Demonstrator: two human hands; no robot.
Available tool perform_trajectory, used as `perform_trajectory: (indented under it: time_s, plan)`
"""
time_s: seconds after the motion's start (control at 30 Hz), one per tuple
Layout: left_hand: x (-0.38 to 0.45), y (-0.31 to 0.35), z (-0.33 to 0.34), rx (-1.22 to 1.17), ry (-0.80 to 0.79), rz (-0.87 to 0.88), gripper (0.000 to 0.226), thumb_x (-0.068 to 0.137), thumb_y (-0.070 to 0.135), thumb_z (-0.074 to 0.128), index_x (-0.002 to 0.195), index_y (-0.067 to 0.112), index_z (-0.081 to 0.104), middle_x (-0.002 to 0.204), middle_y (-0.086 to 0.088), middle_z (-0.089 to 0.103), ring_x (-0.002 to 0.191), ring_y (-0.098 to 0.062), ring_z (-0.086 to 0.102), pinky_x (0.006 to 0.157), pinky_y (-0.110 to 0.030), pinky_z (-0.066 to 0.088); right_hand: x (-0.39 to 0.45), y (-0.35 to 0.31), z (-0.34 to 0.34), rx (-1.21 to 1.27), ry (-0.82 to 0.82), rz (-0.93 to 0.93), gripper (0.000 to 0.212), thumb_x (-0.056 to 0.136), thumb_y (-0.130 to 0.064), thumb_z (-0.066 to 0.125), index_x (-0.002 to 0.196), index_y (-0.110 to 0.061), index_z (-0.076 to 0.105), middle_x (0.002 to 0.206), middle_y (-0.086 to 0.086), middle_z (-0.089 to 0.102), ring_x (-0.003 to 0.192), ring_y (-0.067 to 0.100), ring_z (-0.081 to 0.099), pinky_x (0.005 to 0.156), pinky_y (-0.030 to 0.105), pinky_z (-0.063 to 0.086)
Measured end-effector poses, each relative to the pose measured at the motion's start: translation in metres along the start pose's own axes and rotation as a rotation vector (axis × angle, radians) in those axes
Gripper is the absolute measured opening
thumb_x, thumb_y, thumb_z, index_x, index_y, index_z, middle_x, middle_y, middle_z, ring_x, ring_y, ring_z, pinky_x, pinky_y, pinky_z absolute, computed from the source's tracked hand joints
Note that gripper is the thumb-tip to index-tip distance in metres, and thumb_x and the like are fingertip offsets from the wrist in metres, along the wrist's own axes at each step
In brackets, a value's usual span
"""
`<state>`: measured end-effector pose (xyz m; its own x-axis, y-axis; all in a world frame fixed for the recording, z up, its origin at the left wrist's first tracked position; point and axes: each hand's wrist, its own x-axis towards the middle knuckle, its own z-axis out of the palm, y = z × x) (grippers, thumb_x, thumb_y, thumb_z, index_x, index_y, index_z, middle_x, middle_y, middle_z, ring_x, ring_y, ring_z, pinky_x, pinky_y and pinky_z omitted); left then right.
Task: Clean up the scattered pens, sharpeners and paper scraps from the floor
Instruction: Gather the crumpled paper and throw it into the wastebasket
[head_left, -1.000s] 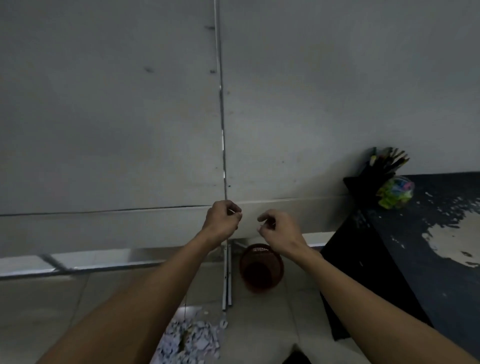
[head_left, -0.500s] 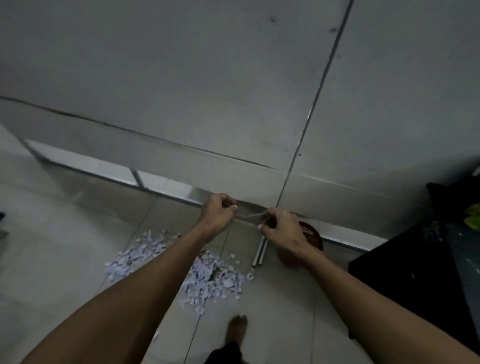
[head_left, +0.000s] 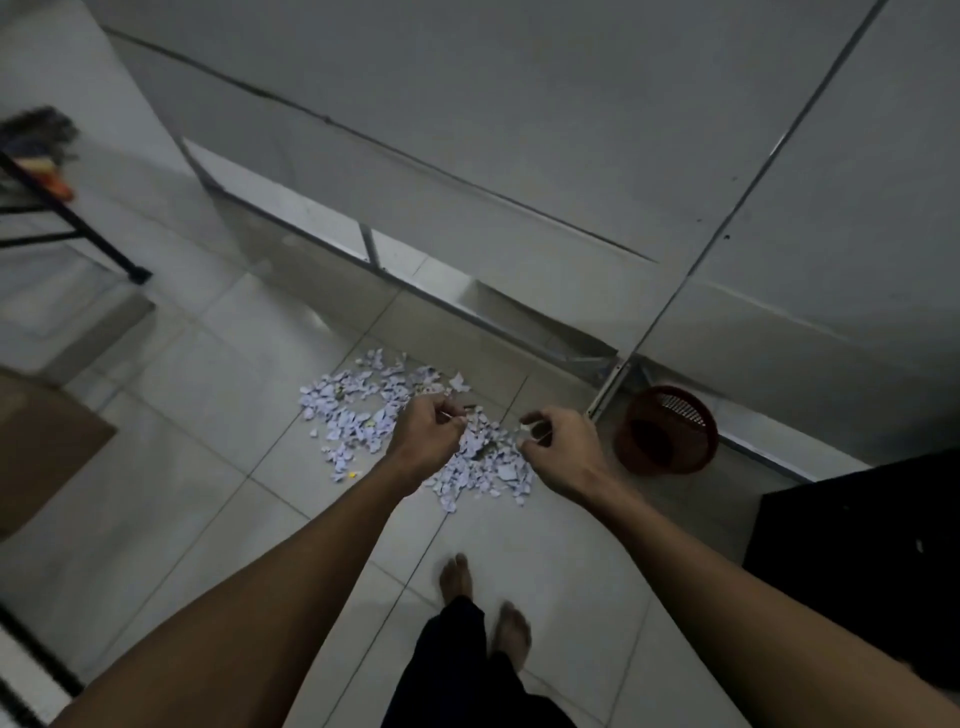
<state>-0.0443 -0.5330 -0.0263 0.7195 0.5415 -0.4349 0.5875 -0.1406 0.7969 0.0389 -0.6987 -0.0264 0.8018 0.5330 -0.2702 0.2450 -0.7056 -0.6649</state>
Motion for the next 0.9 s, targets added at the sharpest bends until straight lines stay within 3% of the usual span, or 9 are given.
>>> perform_trajectory:
  time_s: [0.17,0.5,0.7,0.9]
  plan:
    - [-0.003,-0.034,-0.011,-0.026,0.037,-0.071,0.008,0.089,0.005,0.059,0.084,0.01,0.062,0.08,-0.013,0.066,0.07,-0.027,0.064,0.064,-0.037,0.054,-0.005,0.0,0.033,0.012,-0.068,-0.012,0.031,0.084,-0.018,0.067,0.115,-0.014,0.067,0.097,-0.001,0.064,0.085,0.015,0.061,0.073,0.024,0.045]
    - [0.024,-0.117,-0.012,-0.014,0.032,-0.222,0.006,0.087,0.007,0.06,0.086,0.009,0.065,0.079,-0.008,0.068,0.067,-0.026,0.067,0.077,-0.044,0.058,0.006,0.023,0.106,0.017,-0.149,0.068,0.039,0.084,-0.025,0.066,0.122,-0.019,0.059,0.114,0.003,0.061,0.099,0.02,0.058,0.086,0.036,0.051]
    - [0.056,-0.19,-0.001,0.039,0.099,-0.211,0.007,0.088,0.013,0.063,0.094,0.012,0.067,0.092,-0.007,0.069,0.085,-0.026,0.065,0.082,-0.033,0.051,0.018,0.057,0.164,-0.019,-0.154,0.157,0.052,0.086,-0.028,0.066,0.135,-0.021,0.048,0.13,0.003,0.057,0.119,0.021,0.053,0.095,0.033,0.045]
    - [0.114,-0.299,0.028,0.108,0.138,-0.236,0.017,0.088,0.016,0.063,0.105,0.013,0.064,0.1,-0.005,0.065,0.09,-0.022,0.061,0.082,-0.028,0.044,0.056,0.118,0.263,-0.071,-0.186,0.172,0.057,0.091,-0.032,0.063,0.142,-0.023,0.039,0.139,0.003,0.048,0.127,0.022,0.044,0.096,0.03,0.038]
